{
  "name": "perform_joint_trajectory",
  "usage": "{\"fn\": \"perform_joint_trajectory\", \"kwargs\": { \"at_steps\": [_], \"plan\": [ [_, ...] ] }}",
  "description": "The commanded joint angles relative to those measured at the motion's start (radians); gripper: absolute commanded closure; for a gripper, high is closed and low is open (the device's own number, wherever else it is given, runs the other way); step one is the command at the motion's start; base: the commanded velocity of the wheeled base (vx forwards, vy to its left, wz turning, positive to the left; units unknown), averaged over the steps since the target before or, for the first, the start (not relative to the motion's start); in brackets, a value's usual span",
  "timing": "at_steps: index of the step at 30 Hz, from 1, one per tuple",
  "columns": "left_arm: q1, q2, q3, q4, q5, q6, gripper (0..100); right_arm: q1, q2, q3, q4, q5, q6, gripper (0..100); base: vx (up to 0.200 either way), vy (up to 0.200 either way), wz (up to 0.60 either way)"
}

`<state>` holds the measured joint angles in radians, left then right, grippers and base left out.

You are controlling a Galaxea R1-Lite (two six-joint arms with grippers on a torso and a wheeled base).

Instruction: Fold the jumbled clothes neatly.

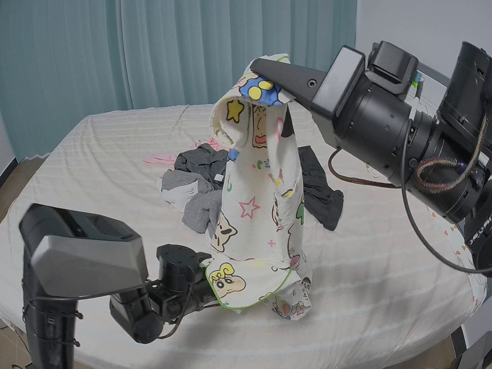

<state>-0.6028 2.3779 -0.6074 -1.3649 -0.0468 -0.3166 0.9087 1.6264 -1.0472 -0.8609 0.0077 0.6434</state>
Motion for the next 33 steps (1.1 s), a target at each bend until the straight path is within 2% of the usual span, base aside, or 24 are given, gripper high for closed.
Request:
{"fn": "perform_joint_trajectory", "kwargs": {
  "at_steps": [1,5,6,12,15,18,22,27,28,33],
  "plan": [
    [-0.023,0.173,-0.104,-0.026,0.044,-0.039,0,-0.036,0.000,0.023,0.003,0.005,0.042,100,0.000,0.000,0.00],
    [-0.023,0.175,-0.084,-0.028,0.047,-0.041,0,-0.080,0.006,0.042,0.002,0.006,0.047,100,0.000,0.000,0.00],
    [-0.023,0.175,-0.080,-0.028,0.048,-0.041,100,-0.088,0.006,0.046,0.002,0.008,0.047,100,0.000,0.000,0.00],
    [-0.015,0.169,-0.018,-0.045,0.071,-0.041,100,-0.133,0.001,0.076,0.002,0.006,0.047,100,0.000,0.000,0.00],
    [-0.009,0.165,0.020,-0.095,0.074,-0.042,100,-0.151,0.000,0.092,0.002,0.005,0.047,100,0.000,0.000,0.00],
    [0.008,0.159,0.115,-0.206,0.074,-0.042,100,-0.188,-0.003,0.116,0.005,0.005,0.041,100,0.000,0.000,0.00],
    [0.041,0.086,0.210,-0.206,0.068,-0.048,100,-0.258,-0.005,0.165,0.005,0.005,0.022,100,0.000,0.000,0.00],
    [0.072,0.004,0.256,-0.206,0.062,-0.072,100,-0.337,0.006,0.197,0.005,0.005,-0.011,100,0.000,0.000,0.00],
    [0.083,-0.040,0.281,-0.206,0.059,-0.091,100,-0.373,0.009,0.208,0.005,0.005,-0.018,100,0.000,0.000,0.00],
    [0.074,-0.062,0.356,-0.206,-0.001,-0.095,100,-0.435,0.018,0.220,0.005,0.020,-0.022,100,0.000,0.000,0.00]
  ]
}}
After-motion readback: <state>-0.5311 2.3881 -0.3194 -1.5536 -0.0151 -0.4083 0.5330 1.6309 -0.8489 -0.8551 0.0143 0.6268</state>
